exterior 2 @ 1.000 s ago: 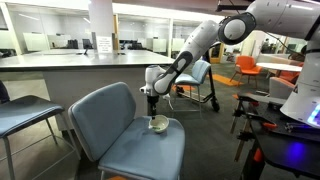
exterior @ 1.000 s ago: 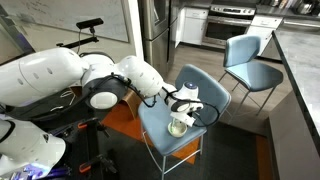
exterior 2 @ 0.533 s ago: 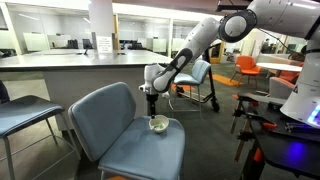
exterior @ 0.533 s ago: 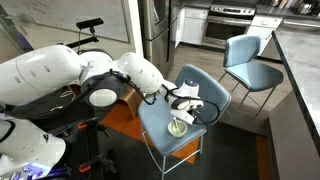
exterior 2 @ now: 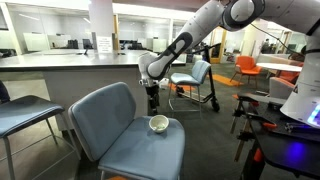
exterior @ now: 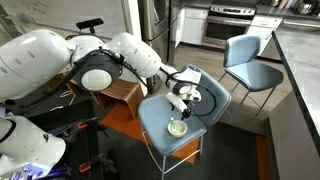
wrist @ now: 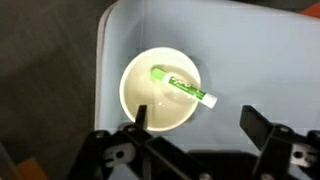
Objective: Pick up the green marker from the seat and put it in the white bowl
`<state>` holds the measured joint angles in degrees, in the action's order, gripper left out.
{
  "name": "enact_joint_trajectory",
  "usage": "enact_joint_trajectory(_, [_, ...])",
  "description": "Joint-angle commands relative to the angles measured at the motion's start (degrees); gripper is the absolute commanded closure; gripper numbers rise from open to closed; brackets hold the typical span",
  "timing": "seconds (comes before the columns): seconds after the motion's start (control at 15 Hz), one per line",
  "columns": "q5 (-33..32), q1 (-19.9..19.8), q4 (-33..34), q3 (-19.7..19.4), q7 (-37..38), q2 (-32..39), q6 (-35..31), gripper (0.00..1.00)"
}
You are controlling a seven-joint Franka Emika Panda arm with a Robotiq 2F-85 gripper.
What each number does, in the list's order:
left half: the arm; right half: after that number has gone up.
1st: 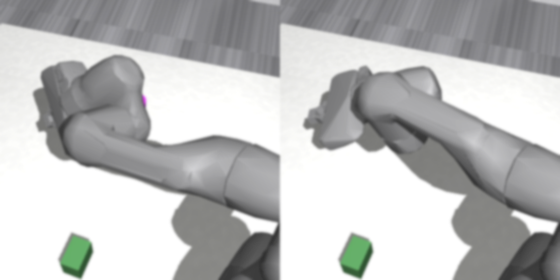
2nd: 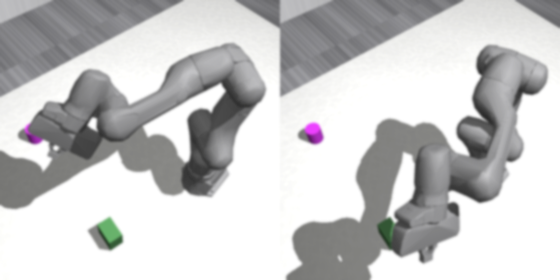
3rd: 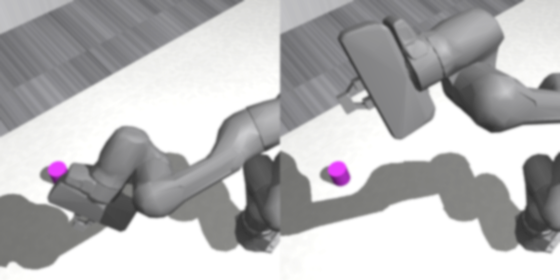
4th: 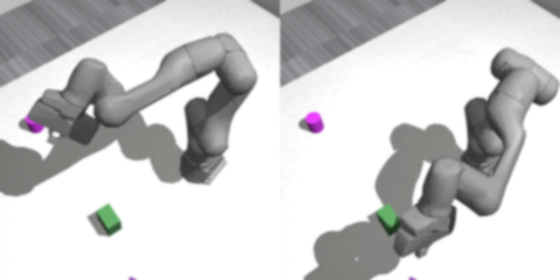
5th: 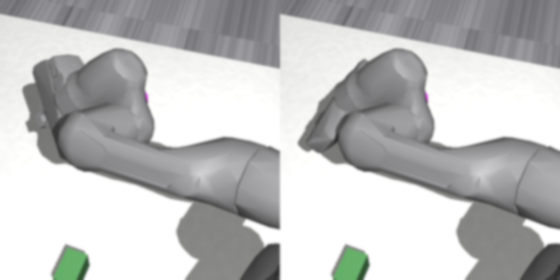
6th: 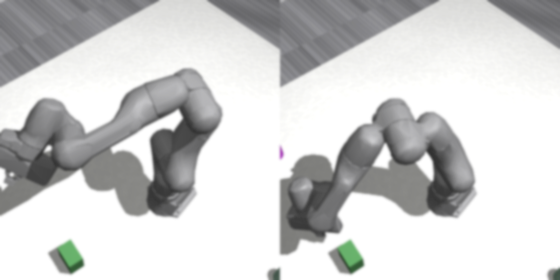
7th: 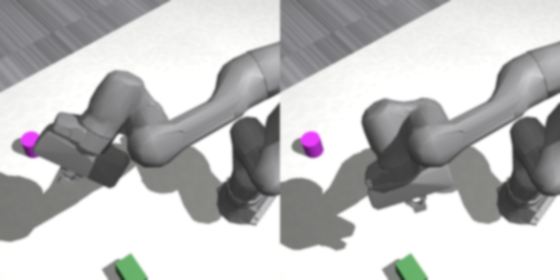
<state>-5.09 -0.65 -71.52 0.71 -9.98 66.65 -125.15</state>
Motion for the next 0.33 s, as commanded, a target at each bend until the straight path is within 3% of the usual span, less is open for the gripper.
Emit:
enact_joint_trajectory(0.0, [1.57,0.42,-6.49,-0.04,5.33,-5.9,-0.5,0.0])
enact_joint_trajectory(0.27, [1.26,0.55,-13.02,0.22,4.94,-11.63,-4.26,0.0])
